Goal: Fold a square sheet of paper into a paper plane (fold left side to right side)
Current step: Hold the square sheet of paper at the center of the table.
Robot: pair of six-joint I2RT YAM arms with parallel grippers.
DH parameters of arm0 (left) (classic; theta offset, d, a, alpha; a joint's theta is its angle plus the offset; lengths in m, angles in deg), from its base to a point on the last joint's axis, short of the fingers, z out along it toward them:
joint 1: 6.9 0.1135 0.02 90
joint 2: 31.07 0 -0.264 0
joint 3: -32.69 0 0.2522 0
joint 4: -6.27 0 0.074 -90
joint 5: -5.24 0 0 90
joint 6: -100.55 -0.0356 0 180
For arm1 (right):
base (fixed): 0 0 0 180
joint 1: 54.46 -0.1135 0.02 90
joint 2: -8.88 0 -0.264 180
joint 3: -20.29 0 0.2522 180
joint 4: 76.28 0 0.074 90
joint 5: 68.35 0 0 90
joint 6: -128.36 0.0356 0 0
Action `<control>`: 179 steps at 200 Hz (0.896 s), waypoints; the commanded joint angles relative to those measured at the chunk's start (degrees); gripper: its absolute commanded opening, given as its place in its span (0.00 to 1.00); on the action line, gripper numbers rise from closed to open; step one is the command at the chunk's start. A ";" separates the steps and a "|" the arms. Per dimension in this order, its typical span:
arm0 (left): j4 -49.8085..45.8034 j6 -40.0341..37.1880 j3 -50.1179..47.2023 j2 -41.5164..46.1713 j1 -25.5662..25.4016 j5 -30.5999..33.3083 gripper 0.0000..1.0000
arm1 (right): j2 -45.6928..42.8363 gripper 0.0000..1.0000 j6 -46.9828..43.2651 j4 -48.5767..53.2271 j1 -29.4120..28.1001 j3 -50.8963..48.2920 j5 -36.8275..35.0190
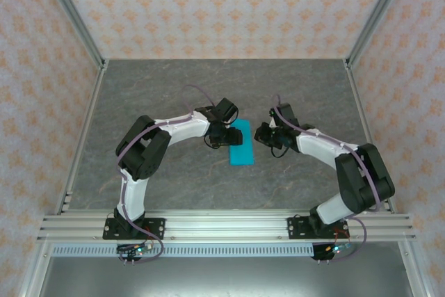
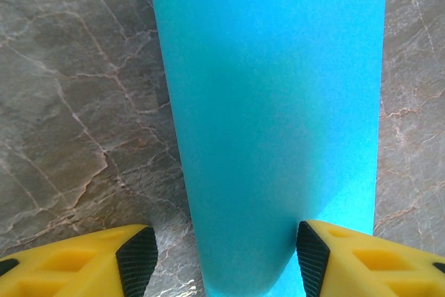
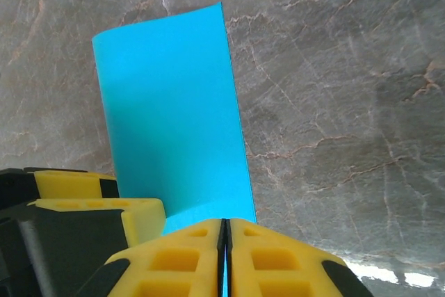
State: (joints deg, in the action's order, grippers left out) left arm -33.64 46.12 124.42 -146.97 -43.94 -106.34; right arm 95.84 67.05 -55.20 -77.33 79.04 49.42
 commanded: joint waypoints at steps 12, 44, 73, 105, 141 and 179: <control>0.49 0.02 -0.85 -5.24 -0.96 1.28 0.61 | 3.10 0.08 0.35 -1.65 -0.87 1.91 3.51; 0.48 0.02 -0.98 -5.28 -0.94 1.28 0.61 | 5.80 0.07 0.46 -1.96 -1.99 3.06 4.57; 0.50 0.12 -1.07 -5.26 -0.93 1.27 0.61 | 7.53 0.07 0.90 -2.35 -2.72 3.70 4.69; 0.50 0.11 -1.25 -5.13 -0.93 1.40 0.61 | 8.32 0.07 1.14 -2.41 -2.91 3.80 4.41; 0.70 0.19 -1.33 -5.26 -0.93 1.44 0.61 | 8.91 0.07 1.18 -2.31 -2.93 3.79 4.19; 0.69 0.19 -1.34 -5.23 -0.91 1.35 0.61 | 9.83 0.07 0.97 -1.61 -2.98 4.22 3.62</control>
State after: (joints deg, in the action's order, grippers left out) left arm -33.70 46.29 124.51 -146.99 -43.94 -106.34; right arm 104.73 67.70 -56.56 -79.96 81.66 53.62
